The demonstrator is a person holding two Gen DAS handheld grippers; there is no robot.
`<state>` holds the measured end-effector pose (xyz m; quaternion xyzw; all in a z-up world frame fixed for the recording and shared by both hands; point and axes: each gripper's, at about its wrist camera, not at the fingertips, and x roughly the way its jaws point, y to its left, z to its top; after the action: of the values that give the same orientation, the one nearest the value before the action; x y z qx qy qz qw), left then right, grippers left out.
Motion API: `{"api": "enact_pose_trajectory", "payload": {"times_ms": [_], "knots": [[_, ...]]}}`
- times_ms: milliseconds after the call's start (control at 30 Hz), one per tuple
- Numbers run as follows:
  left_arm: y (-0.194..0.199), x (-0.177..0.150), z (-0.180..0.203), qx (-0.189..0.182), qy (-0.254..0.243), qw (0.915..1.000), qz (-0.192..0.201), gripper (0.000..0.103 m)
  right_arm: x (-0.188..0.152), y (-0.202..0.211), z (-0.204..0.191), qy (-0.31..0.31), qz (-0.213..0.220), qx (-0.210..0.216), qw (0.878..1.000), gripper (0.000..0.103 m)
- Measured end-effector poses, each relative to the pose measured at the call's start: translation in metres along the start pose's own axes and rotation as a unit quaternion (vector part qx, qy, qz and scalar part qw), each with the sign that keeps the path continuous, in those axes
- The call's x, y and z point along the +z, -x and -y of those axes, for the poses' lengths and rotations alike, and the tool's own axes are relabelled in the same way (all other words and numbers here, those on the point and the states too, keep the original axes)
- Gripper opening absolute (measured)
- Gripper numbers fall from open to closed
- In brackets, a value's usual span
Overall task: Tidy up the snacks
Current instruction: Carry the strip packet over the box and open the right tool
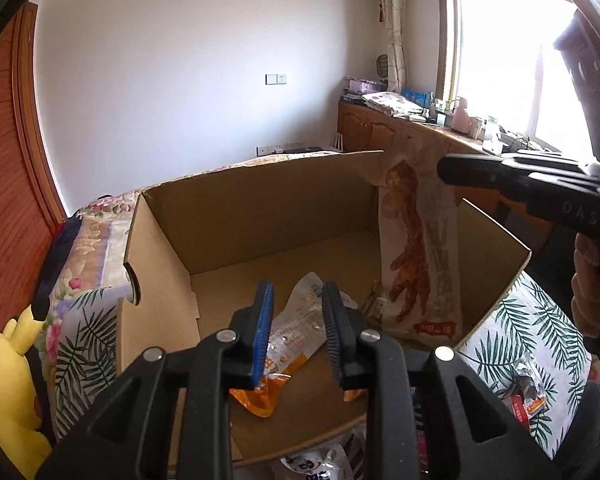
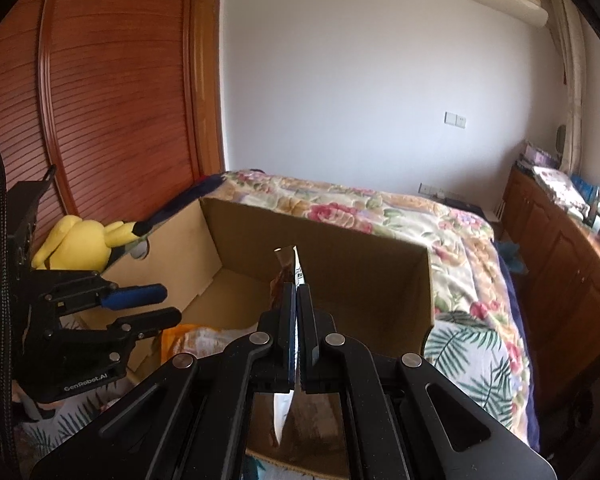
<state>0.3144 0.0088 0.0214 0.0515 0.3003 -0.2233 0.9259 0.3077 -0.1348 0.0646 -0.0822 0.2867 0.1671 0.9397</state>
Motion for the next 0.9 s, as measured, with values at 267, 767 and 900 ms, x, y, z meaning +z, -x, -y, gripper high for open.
{"api": "enact_pose_trajectory", "payload": {"times_ms": [267,767,900], "knots": [[0.015,-0.01,0.01,-0.004,-0.006,1.0,0.002,0.025,-0.019,0.001,0.007,-0.027,-0.011,0.015,0.999,0.001],[0.059,-0.035,0.026,-0.005,-0.003,0.9999,0.011,0.029,-0.041,0.015,-0.01,-0.055,-0.031,0.084,0.994,0.022],[0.072,-0.039,0.027,-0.001,-0.004,0.9999,0.014,0.03,-0.045,0.027,-0.016,-0.053,-0.026,0.083,0.995,0.027]]}}
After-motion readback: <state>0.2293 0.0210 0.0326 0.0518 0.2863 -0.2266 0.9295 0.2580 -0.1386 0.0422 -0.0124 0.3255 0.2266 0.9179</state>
